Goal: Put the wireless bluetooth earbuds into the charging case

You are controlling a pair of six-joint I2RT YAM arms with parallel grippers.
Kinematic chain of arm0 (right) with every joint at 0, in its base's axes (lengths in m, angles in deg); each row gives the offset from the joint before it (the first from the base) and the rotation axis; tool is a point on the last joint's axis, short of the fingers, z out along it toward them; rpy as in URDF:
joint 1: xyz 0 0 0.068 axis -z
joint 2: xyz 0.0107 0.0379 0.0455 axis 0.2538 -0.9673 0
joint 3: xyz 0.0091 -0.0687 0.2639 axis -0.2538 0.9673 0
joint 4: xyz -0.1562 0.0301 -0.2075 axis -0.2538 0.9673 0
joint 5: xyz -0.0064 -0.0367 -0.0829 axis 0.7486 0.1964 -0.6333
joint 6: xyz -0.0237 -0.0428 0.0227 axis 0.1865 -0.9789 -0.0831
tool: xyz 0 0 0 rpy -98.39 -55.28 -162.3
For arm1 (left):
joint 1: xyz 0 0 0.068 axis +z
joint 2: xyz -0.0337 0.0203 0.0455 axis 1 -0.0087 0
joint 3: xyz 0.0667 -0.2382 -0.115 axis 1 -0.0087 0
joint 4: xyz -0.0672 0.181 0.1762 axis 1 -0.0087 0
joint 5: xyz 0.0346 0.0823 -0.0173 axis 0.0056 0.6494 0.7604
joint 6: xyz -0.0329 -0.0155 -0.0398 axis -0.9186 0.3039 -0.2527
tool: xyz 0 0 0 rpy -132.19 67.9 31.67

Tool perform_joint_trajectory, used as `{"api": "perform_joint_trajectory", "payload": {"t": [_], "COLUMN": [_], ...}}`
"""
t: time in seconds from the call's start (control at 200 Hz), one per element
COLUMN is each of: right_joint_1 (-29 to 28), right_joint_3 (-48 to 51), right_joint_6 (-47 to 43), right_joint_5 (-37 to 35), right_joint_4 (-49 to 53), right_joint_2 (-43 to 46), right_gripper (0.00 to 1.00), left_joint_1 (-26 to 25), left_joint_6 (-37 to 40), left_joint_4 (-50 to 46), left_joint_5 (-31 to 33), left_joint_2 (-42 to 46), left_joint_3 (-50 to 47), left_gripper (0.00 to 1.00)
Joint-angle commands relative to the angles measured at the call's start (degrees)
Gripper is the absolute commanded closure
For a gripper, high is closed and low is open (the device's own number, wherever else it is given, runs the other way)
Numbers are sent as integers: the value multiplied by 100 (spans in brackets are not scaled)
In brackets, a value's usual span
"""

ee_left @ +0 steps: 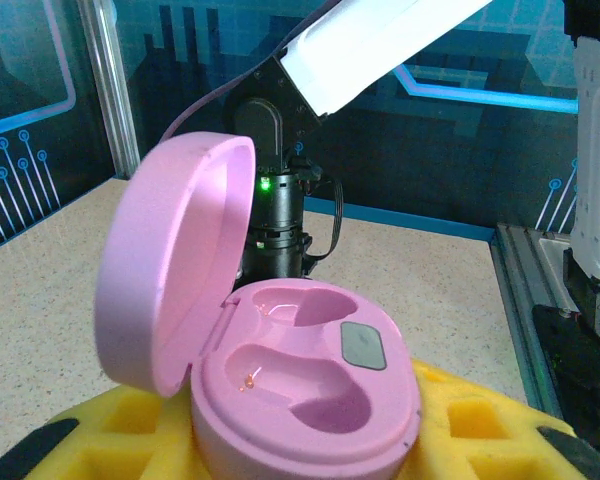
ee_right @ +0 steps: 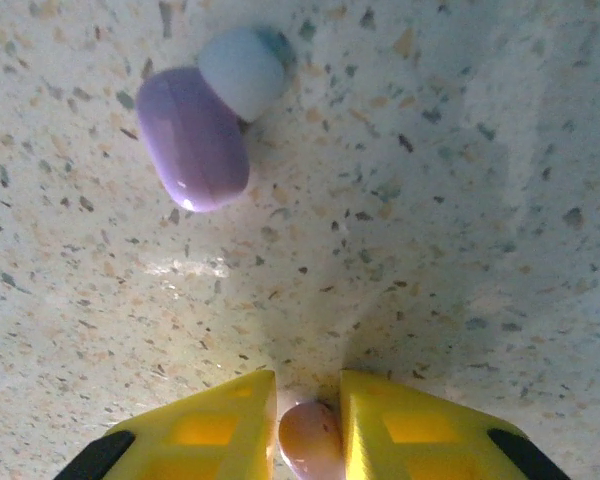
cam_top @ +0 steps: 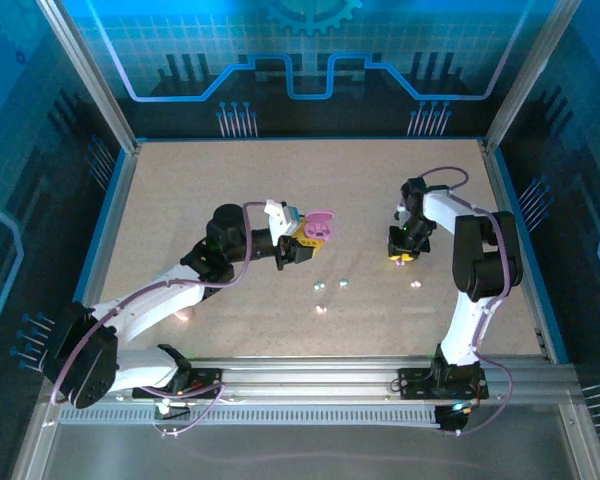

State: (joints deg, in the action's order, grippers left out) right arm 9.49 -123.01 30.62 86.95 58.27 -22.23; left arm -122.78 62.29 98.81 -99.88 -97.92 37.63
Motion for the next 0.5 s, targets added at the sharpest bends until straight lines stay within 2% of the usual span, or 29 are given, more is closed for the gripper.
{"api": "perform_joint_trajectory", "payload": {"t": [0.0, 0.155, 0.495], "right_joint_1": [-122, -159, -170], "right_joint_3": [-130, -182, -225], "right_joint_6": [-105, -103, -127], "right_joint_5": [-41, -161, -203], "right_joint_4": [350, 490, 513], "right_joint_2": [-110, -112, -181], "right_gripper": [75, 72, 75], "left_joint_1": [-22, -21, -24], "left_joint_6": [-103, -120, -132], "left_joint_4": [117, 132, 143], "left_joint_5": [-90, -106, -104], "left_joint_2": [-12, -24, -28], "left_joint_3": [134, 141, 121], "left_gripper": [74, 74, 74]}}
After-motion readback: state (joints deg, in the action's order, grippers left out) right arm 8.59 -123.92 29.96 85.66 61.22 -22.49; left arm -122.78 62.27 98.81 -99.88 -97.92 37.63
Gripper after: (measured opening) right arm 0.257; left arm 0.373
